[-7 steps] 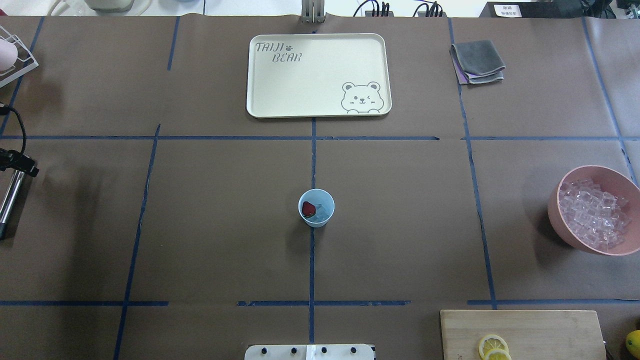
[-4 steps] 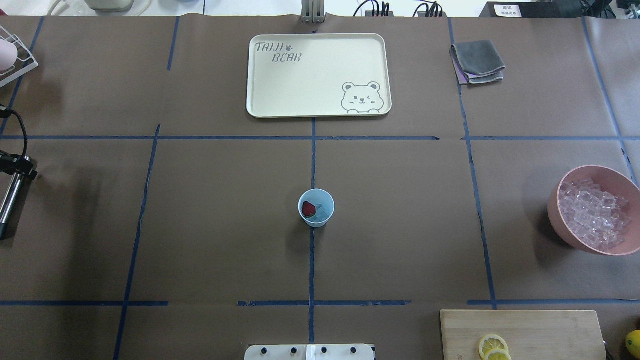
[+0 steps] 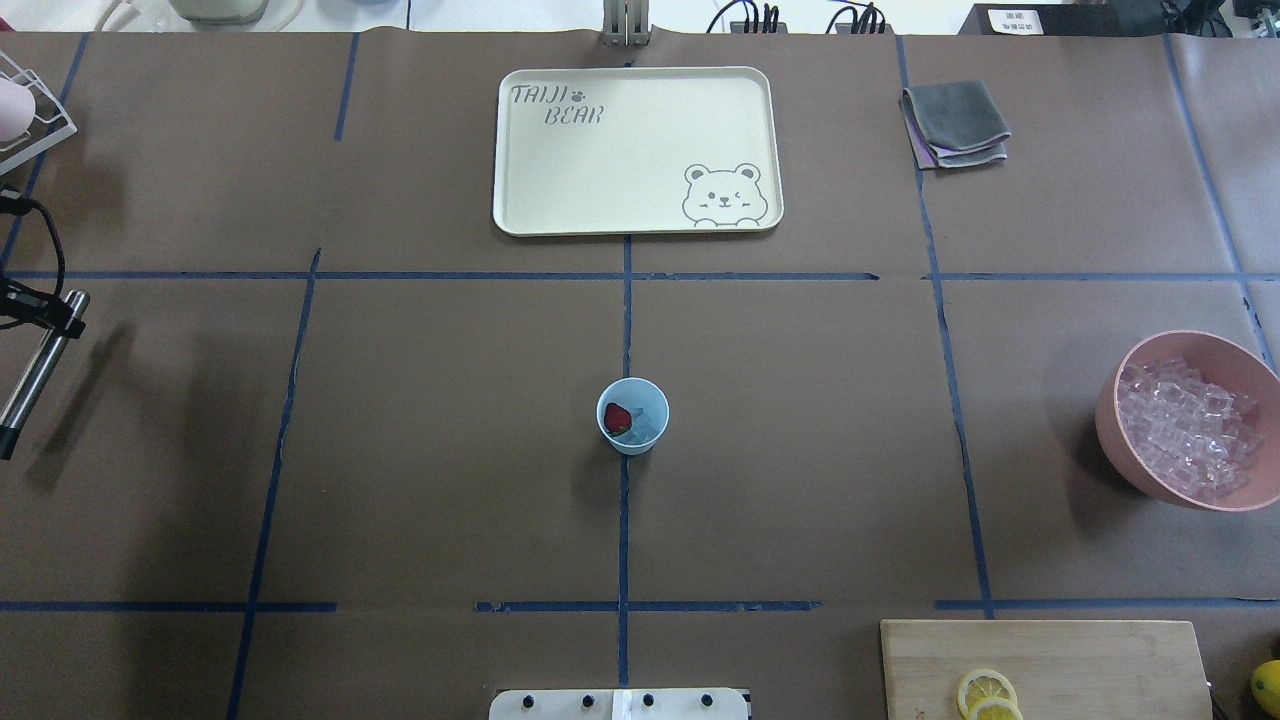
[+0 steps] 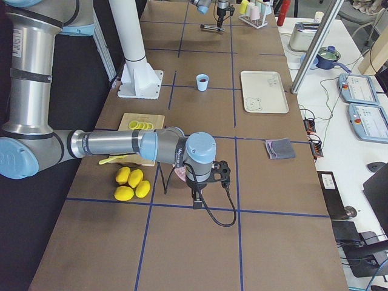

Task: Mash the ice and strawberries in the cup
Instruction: 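Grasp the steel muddler with the black tip using the left gripper, then carry the muddler with the left gripper over the cup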

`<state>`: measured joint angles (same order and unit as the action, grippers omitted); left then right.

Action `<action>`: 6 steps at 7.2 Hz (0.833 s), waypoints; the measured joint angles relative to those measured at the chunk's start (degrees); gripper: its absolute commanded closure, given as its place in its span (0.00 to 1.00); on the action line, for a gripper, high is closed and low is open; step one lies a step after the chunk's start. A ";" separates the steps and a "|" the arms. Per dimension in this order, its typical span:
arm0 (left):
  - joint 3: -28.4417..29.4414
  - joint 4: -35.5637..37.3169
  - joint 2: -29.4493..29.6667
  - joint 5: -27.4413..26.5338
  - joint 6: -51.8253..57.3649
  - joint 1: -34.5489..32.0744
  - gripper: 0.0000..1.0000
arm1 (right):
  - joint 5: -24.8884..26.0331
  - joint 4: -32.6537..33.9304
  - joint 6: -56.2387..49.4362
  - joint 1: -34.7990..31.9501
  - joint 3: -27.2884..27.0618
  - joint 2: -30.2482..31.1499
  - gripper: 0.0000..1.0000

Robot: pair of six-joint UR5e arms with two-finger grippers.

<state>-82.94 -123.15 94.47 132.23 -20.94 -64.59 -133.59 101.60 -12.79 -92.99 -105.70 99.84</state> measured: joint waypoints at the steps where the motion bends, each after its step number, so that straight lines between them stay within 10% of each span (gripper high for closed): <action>1: -4.34 -0.87 0.25 0.08 0.12 0.09 1.00 | 0.00 0.00 0.03 0.00 -0.01 -0.02 0.00; 6: -11.15 -26.51 8.32 7.98 -7.46 0.98 1.00 | 0.00 0.00 0.15 0.00 -0.09 -0.09 0.00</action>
<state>-94.09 -149.65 102.79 140.21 -28.40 -63.61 -133.59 101.60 -12.64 -92.99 -105.78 99.76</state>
